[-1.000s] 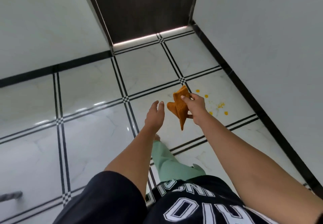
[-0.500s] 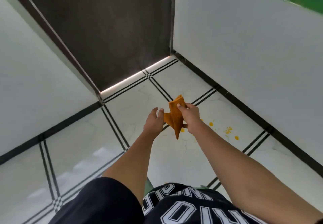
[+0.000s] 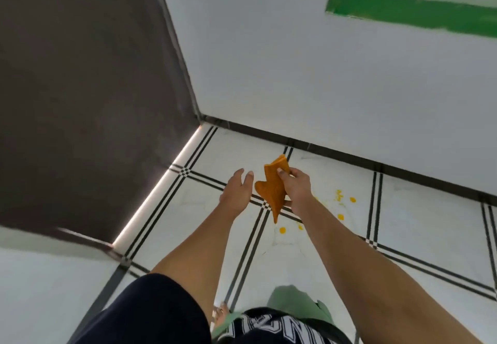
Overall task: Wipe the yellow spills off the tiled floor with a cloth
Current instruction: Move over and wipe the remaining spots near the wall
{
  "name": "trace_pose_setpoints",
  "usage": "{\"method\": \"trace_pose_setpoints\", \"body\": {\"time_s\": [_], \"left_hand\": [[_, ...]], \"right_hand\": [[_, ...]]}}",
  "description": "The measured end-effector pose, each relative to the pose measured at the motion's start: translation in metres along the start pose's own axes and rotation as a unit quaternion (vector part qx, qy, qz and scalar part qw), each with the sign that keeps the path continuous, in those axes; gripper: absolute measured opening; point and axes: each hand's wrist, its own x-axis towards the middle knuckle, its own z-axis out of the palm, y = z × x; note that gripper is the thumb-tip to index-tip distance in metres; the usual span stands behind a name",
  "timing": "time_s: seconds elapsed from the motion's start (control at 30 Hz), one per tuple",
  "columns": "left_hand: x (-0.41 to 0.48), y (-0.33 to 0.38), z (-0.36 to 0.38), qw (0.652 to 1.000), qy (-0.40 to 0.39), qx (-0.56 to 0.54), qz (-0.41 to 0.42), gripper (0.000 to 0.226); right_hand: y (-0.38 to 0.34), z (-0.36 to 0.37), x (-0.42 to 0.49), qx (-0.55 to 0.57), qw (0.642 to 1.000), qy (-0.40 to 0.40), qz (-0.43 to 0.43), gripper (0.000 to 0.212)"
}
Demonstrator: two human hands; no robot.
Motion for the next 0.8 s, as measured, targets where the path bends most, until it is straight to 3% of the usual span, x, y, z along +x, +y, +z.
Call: {"method": "trace_pose_setpoints", "body": {"time_s": [0.1, 0.27, 0.6, 0.8], "left_hand": [[0.032, 0.012, -0.006, 0.999, -0.034, 0.029, 0.017, 0.052], [0.105, 0.037, 0.014, 0.991, -0.101, 0.088, 0.031, 0.051], [0.266, 0.058, 0.104, 0.954, -0.236, 0.18, 0.042, 0.05], [0.387, -0.001, 0.209, 0.913, -0.323, 0.244, 0.058, 0.049]], "right_hand": [[-0.008, 0.014, 0.014, 0.025, 0.999, 0.038, 0.009, 0.034], [-0.015, 0.017, 0.072, 0.109, 0.988, 0.106, 0.033, 0.039], [0.011, -0.025, 0.222, 0.228, 0.929, 0.269, 0.116, 0.027], [0.103, -0.049, 0.351, 0.255, 0.874, 0.381, 0.161, 0.014]]}}
